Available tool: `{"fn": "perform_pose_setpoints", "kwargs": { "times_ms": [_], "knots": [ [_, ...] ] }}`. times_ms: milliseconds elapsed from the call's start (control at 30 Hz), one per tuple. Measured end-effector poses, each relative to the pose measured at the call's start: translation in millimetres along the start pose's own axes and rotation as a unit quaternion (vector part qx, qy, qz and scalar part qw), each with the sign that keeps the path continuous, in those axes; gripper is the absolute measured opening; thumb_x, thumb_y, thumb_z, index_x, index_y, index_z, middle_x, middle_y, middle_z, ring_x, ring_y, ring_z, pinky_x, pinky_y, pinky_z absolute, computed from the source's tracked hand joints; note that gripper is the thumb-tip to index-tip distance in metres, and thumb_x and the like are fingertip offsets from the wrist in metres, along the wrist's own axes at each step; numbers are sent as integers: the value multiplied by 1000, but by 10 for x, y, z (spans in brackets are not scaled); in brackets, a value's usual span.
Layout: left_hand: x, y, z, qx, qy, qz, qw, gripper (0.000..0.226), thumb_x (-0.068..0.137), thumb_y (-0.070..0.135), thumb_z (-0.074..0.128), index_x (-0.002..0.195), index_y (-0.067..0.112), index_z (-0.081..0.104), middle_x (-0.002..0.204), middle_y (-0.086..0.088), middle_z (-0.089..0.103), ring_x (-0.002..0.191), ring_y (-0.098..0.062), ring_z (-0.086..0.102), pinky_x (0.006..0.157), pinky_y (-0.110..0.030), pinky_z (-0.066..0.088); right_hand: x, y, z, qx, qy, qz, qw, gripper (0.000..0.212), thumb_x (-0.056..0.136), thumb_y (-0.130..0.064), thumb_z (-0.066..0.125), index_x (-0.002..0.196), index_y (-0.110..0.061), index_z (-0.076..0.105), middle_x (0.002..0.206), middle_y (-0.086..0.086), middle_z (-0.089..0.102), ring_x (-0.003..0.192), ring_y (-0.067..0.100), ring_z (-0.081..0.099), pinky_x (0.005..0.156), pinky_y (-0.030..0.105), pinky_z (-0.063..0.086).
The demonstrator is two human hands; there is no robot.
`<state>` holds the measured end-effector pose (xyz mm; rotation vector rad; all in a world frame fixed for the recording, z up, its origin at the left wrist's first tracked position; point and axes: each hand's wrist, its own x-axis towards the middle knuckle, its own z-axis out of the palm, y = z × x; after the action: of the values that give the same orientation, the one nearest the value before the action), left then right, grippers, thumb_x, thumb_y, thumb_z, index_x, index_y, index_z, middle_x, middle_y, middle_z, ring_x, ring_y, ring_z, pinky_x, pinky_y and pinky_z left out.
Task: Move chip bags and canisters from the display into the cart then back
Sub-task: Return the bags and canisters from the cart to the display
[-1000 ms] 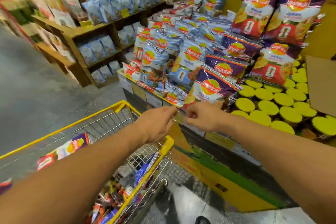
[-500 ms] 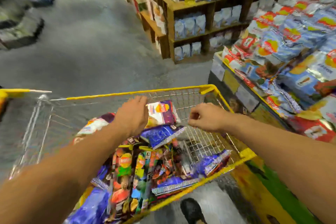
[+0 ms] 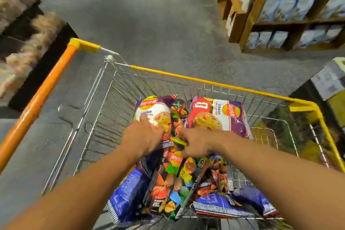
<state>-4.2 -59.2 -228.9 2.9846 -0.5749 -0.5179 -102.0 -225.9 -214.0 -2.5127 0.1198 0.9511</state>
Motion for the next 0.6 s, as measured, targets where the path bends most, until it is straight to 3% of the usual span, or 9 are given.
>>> {"fn": "perform_pose_setpoints", "kwargs": {
  "times_ms": [100, 167, 233, 333, 433, 500, 533, 600],
  "knots": [
    [12, 45, 110, -46, 8, 30, 998, 75, 93, 66, 37, 138, 7, 30, 127, -28, 55, 114, -44, 56, 91, -44, 45, 88, 172, 259, -54, -112, 48, 991, 124, 71, -46, 84, 156, -12, 0, 153, 15, 39, 130, 34, 49, 101, 41, 48],
    [-7, 5, 167, -90, 8, 63, 994, 69, 92, 68, 35, 129, 10, 35, 119, -24, 58, 108, -43, 57, 87, -43, 45, 90, 345, 362, -54, -108, 64, 991, 136, 65, -45, 89, 156, -13, -7, 157, 16, 33, 135, 34, 46, 105, 41, 45],
    [-75, -69, 217, -155, 9, 122, 980, 56, 90, 73, 33, 112, 21, 35, 103, -13, 61, 96, -38, 60, 77, -40, 44, 78, 483, 379, -20, -88, 73, 993, 135, 65, -46, 89, 157, -12, -5, 153, 16, 39, 134, 32, 47, 103, 35, 44],
    [-160, -117, 267, -163, 11, 226, 960, 46, 87, 66, 44, 110, 28, 35, 102, -1, 58, 86, -23, 56, 72, -34, 42, 61, 598, 316, 24, -93, 81, 992, 138, 61, -53, 89, 158, -17, -4, 156, 9, 37, 132, 30, 50, 93, 32, 47],
    [-331, -54, 284, -58, 93, 343, 933, 36, 83, 56, 50, 91, 22, 41, 82, -1, 52, 69, -23, 51, 57, -32, 38, 64, 640, 312, 66, -116, 96, 986, 142, 51, -60, 90, 157, -22, 4, 154, 3, 39, 125, 28, 54, 90, 34, 51],
    [-471, 51, 366, 61, 84, 421, 901, 39, 87, 56, 43, 75, 20, 48, 67, -4, 59, 59, -27, 60, 48, -29, 40, 40, 643, 309, 72, -125, 98, 985, 125, 57, -58, 89, 155, -20, 19, 151, 3, 41, 120, 26, 52, 87, 32, 46],
    [-558, 116, 392, 111, 39, 418, 901, 45, 90, 60, 39, 76, 19, 48, 69, -5, 63, 62, -29, 63, 50, -29, 42, 10, 630, 299, 69, -127, 97, 985, 118, 61, -56, 87, 153, -20, 23, 152, 3, 40, 124, 26, 50, 88, 31, 44],
    [-640, 216, 439, 154, -24, 326, 933, 57, 89, 71, 35, 94, 16, 49, 93, -8, 66, 83, -32, 66, 63, -35, 46, -53, 599, 281, 63, -125, 88, 986, 114, 64, -55, 86, 153, -22, 23, 155, 3, 35, 133, 27, 45, 96, 31, 42]
  ]
}}
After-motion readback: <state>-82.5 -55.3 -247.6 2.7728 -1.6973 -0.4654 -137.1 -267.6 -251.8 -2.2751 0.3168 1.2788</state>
